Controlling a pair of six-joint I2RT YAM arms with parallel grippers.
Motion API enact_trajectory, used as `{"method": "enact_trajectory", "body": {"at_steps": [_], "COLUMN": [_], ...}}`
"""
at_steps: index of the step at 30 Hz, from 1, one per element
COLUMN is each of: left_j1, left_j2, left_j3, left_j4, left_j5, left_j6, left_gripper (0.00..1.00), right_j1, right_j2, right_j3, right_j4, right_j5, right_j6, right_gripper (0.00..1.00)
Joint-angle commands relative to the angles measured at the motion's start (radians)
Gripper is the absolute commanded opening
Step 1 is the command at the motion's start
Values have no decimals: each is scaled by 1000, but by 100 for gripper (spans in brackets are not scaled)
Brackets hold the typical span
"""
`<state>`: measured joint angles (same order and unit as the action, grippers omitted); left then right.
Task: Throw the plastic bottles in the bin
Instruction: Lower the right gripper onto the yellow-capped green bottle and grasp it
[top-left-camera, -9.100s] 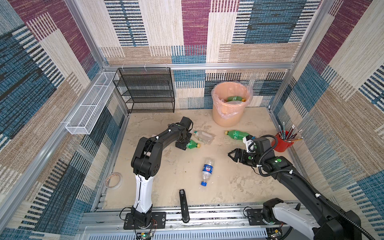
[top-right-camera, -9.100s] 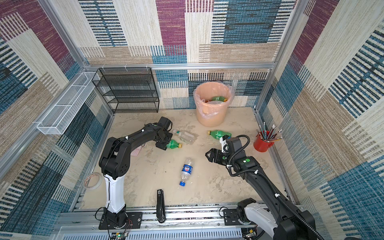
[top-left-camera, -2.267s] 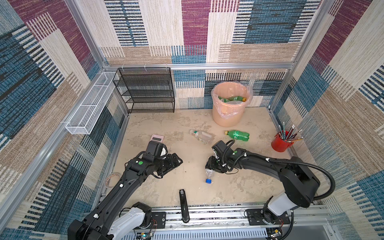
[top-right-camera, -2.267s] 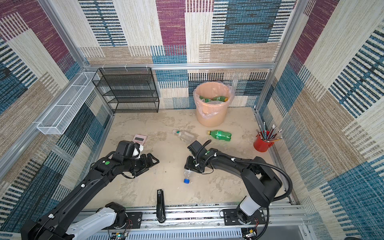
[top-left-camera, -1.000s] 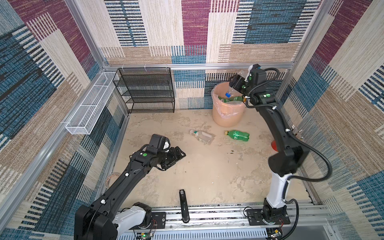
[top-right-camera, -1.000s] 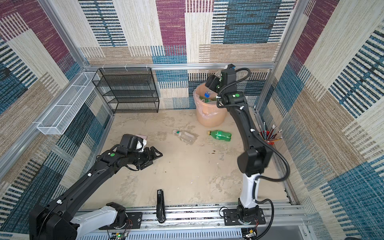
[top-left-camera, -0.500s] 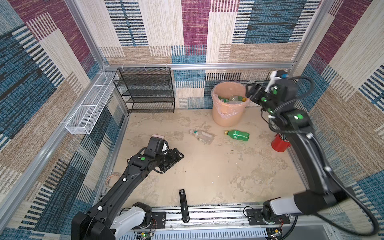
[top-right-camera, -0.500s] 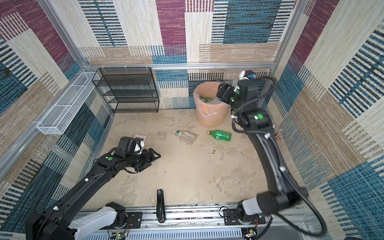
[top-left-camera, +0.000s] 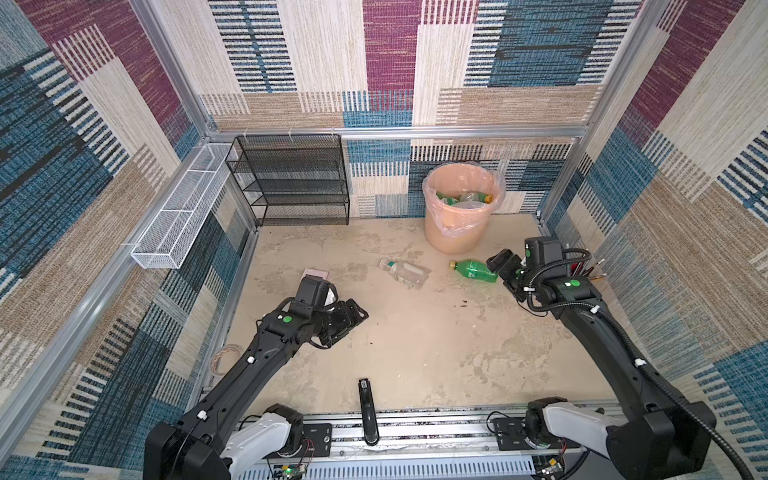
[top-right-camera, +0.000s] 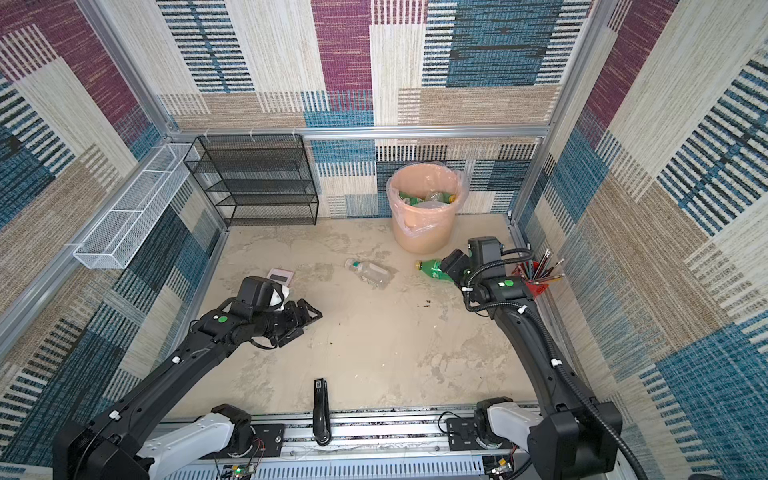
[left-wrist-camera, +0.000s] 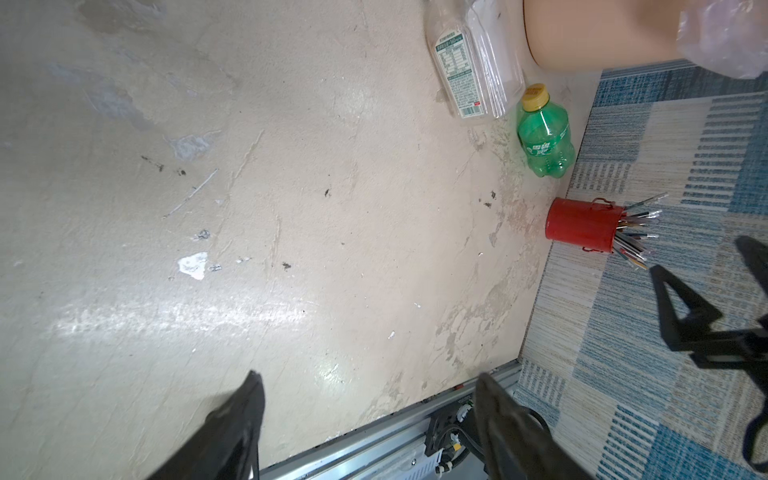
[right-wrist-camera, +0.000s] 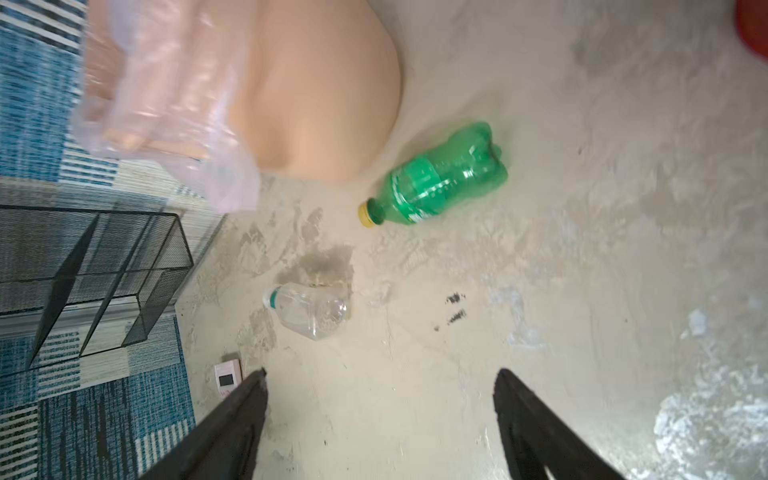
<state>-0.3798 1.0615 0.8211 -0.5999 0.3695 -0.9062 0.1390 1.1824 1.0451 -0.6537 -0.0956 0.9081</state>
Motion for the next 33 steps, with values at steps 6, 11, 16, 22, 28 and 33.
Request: {"method": "enact_trajectory", "body": {"at_steps": [6, 11, 16, 22, 28, 33], "left_j1": [1, 1, 1, 2, 2, 2], "left_j2": [-61, -87, -112, -140, -182, -196], "left_j3": [-4, 3, 8, 23, 12, 0], "left_j4": [-18, -39, -61, -100, -122, -124], "left_j5": [-27, -46, -66, -96, -128, -134], "left_j6": [-3, 6, 9, 16, 1, -14], "left_gripper": [81, 81, 81, 81, 81, 81], "right_j1": [-91, -136, -138, -139, -139, -139], "right_j2": [158, 294, 435, 578, 659, 700], "right_j3": [-12, 59, 121, 213, 234, 264], "right_j4": [68, 117, 192, 212, 232, 233], "right_j5": [-183, -231, -240, -238, -253, -226], "right_j6": [254, 309, 357, 386, 432, 451], "right_gripper": [84, 83, 83, 86, 86, 83]}}
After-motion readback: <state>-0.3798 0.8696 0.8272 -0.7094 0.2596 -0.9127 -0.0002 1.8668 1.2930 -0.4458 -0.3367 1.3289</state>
